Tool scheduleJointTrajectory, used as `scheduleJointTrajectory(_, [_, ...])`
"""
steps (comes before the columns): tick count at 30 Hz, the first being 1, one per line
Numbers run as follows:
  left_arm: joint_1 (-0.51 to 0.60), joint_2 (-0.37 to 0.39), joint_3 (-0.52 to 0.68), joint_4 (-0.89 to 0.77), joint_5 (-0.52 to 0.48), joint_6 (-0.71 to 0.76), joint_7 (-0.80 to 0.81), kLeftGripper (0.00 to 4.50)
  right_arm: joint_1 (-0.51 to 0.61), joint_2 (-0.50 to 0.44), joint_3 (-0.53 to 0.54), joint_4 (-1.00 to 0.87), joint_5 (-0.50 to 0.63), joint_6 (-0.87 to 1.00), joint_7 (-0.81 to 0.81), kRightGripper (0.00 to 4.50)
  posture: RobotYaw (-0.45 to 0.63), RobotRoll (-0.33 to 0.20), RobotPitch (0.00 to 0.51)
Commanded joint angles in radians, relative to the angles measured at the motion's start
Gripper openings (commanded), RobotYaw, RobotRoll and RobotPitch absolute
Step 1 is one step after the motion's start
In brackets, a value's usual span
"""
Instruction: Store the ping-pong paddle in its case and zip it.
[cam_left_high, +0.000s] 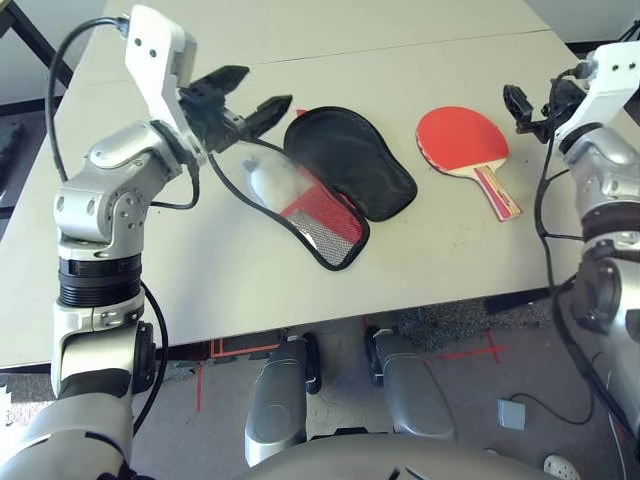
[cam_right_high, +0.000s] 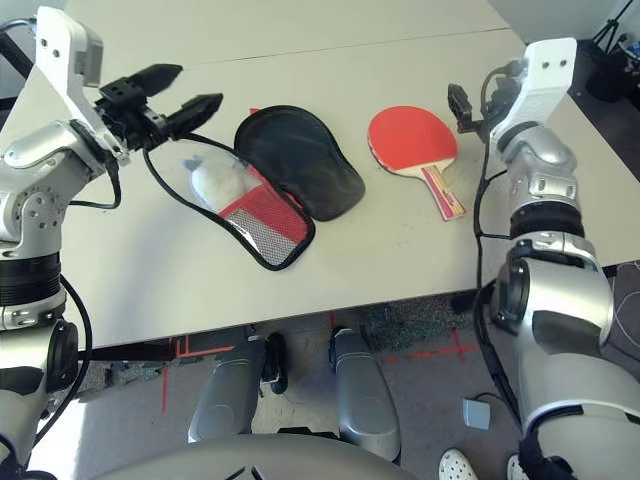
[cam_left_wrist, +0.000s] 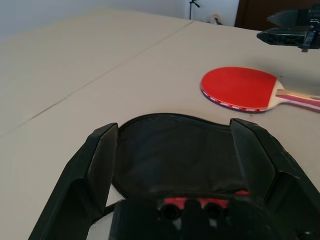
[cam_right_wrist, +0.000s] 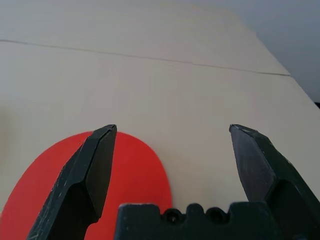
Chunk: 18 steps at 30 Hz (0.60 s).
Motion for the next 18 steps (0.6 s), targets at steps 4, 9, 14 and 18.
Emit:
scheduleJointTrajectory(4, [-0.008,0.004,-0.063,0.01,0.013,0.01,-0.089,4.5,0.11,-0.084,0.029,-0.489,0.062,0.645,-0.03,4.48,-0.11,0.0,0.235])
scheduleJointTrajectory(9, [-0.021,-0.011,-0.084,0.031,0.032,0.001,-0.107,4.5,0.084,-0.146,0.084,-0.609,0.095,0.969,-0.013,4.48,-0.13,0.0,0.232])
scheduleJointTrajectory(14, [-0.028,-0.027,-0.107,0.035,0.05,-0.005,-0.121,4.5,0.001,-0.177,0.178,-0.585,0.127,1.184,0.017,4.48,-0.12,0.0,0.229])
scheduleJointTrajectory(18, [-0.021,-0.035,-0.111,0.023,0.057,-0.005,-0.121,4.5,-0.031,-0.149,0.232,-0.526,0.116,1.201,0.01,4.48,-0.1,0.0,0.228])
